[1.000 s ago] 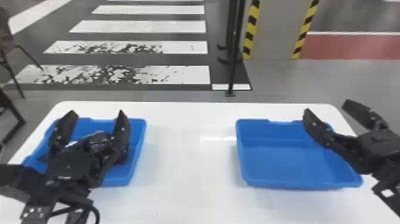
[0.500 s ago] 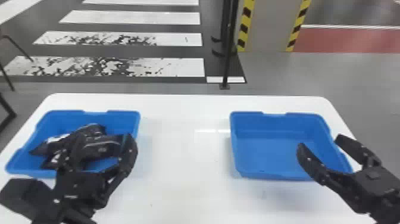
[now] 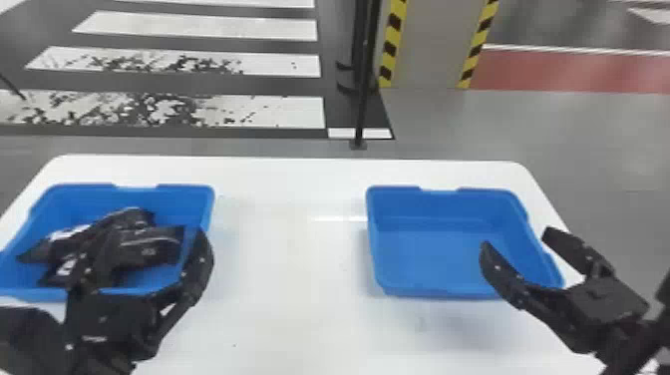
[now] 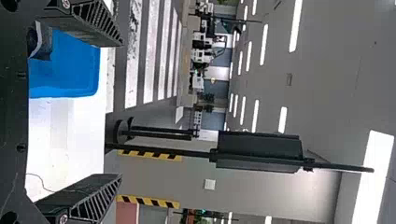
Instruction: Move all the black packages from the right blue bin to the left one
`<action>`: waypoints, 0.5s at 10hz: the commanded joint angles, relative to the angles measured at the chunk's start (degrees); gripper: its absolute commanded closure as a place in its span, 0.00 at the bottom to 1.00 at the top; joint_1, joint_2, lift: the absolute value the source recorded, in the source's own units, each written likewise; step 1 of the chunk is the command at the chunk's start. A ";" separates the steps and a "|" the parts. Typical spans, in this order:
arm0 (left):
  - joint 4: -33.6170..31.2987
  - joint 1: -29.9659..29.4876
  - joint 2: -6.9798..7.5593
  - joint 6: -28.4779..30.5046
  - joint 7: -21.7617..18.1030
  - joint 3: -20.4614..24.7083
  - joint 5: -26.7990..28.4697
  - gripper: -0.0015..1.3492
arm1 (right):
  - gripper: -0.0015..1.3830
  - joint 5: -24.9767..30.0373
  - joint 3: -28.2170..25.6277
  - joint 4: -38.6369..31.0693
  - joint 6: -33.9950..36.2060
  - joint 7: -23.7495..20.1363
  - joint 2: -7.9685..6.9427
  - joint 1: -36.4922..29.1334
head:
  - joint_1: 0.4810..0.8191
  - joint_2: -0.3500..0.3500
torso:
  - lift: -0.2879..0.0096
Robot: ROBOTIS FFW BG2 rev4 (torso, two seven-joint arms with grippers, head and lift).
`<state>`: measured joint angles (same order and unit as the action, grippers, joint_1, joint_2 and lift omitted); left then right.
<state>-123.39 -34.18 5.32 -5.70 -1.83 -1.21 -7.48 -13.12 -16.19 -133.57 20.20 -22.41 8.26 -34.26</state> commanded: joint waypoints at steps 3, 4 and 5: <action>-0.01 -0.69 -0.67 0.35 -0.10 1.33 0.63 0.05 | 0.16 -0.25 -0.26 -0.66 1.60 0.00 0.00 -0.19 | 0.63 0.39 | 0.40; -0.01 -0.83 -0.84 0.07 -0.10 1.44 0.63 0.05 | 0.17 -0.02 -0.26 -0.80 1.60 0.00 0.00 -0.19 | 0.63 0.39 | 0.40; -0.01 -0.83 -0.84 0.07 -0.10 1.44 0.63 0.05 | 0.16 0.09 -0.26 -1.08 1.60 0.00 -0.09 -0.33 | 0.63 0.40 | 0.40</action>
<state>-123.42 -34.96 4.50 -5.59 -1.94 0.21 -6.85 -13.14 -16.45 -134.54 21.80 -22.41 8.23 -34.54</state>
